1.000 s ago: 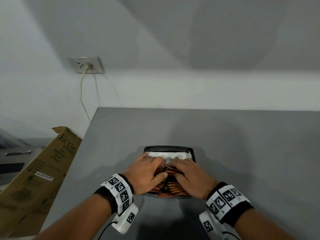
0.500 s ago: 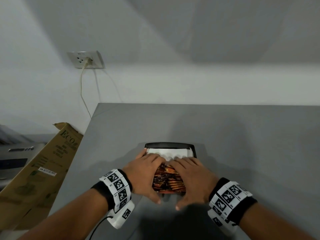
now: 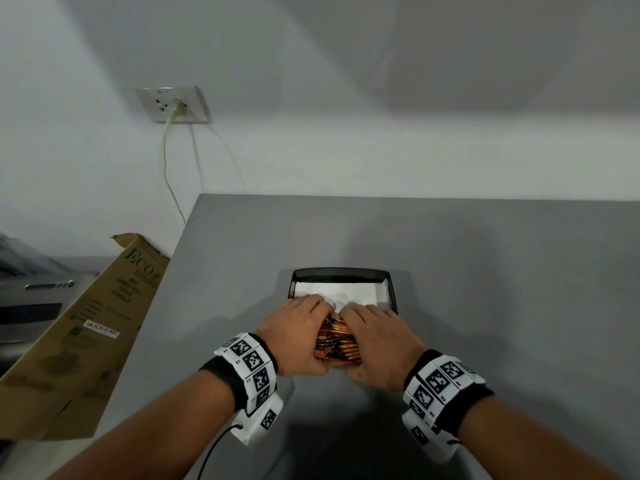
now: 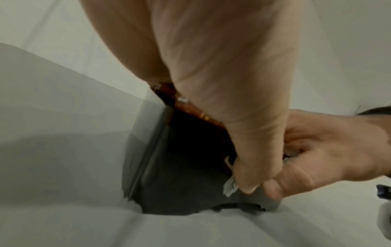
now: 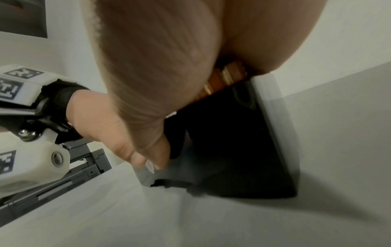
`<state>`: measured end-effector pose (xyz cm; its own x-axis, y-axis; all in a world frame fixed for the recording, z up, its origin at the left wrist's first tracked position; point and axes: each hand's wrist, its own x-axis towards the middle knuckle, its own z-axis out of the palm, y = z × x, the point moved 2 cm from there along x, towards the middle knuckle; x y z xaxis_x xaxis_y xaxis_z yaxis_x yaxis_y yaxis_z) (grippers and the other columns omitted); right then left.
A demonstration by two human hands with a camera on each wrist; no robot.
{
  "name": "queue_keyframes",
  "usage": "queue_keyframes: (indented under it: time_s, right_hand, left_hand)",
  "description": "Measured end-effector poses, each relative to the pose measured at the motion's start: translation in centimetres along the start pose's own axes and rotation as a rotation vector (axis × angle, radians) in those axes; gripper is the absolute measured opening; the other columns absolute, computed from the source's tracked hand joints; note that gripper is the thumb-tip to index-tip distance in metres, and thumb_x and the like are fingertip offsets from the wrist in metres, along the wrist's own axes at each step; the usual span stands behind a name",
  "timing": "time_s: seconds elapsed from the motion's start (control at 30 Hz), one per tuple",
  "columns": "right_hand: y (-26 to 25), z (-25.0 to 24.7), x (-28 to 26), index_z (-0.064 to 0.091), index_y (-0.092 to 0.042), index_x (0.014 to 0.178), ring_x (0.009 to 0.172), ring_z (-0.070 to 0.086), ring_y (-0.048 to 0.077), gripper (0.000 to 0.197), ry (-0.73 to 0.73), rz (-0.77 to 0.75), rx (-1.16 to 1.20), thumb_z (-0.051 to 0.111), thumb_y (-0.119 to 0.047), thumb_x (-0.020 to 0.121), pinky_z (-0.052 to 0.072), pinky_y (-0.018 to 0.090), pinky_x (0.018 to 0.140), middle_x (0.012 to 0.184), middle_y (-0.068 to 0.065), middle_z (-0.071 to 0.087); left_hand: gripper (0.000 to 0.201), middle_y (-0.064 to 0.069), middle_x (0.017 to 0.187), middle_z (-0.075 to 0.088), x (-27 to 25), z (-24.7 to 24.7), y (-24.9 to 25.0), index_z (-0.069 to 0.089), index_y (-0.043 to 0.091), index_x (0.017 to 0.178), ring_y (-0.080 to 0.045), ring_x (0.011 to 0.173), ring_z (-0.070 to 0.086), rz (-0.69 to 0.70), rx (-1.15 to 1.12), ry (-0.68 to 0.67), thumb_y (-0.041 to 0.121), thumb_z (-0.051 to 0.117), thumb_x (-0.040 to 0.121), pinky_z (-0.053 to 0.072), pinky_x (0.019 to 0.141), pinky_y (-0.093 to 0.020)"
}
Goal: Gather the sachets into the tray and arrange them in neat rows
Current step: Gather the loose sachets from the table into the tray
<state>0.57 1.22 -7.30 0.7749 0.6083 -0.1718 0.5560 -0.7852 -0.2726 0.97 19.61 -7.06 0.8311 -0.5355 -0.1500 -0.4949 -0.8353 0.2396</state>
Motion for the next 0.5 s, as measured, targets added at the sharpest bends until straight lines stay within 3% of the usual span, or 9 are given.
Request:
queue_keyframes:
  time_s: [0.27, 0.37, 0.5]
  right_hand:
    - [0.7, -1.0, 1.5, 0.035, -0.024, 0.135, 0.116, 0.049, 0.019, 0.089, -0.148, 0.108, 0.108, 0.078, -0.058, 0.065, 0.048, 0.038, 0.101, 0.127, -0.004, 0.051]
    - [0.8, -1.0, 1.9, 0.043, -0.026, 0.129, 0.118, 0.041, 0.019, 0.084, -0.151, 0.095, 0.042, 0.078, -0.061, 0.061, 0.047, 0.040, 0.102, 0.124, -0.006, 0.045]
    - [1.1, -0.9, 2.2, 0.045, -0.030, 0.126, 0.118, 0.040, 0.019, 0.083, -0.156, 0.097, 0.030, 0.076, -0.064, 0.058, 0.047, 0.042, 0.102, 0.123, -0.006, 0.045]
  left_hand:
    - [0.101, 0.002, 0.120, 0.058, 1.4, -0.9, 0.2, 0.043, 0.021, 0.134, -0.018, 0.103, 0.058, -0.063, 0.099, -0.136, 0.071, 0.070, 0.051, 0.053, 0.094, -0.038]
    - [0.094, 0.005, 0.108, 0.059, 1.7, -1.1, 0.2, 0.047, 0.026, 0.125, -0.017, 0.094, 0.059, -0.075, 0.113, -0.180, 0.072, 0.073, 0.047, 0.056, 0.086, -0.038]
    - [0.090, 0.004, 0.109, 0.063, 1.9, -1.6, 0.4, 0.046, 0.026, 0.125, -0.018, 0.096, 0.059, -0.071, 0.115, -0.194, 0.069, 0.076, 0.052, 0.055, 0.087, -0.036]
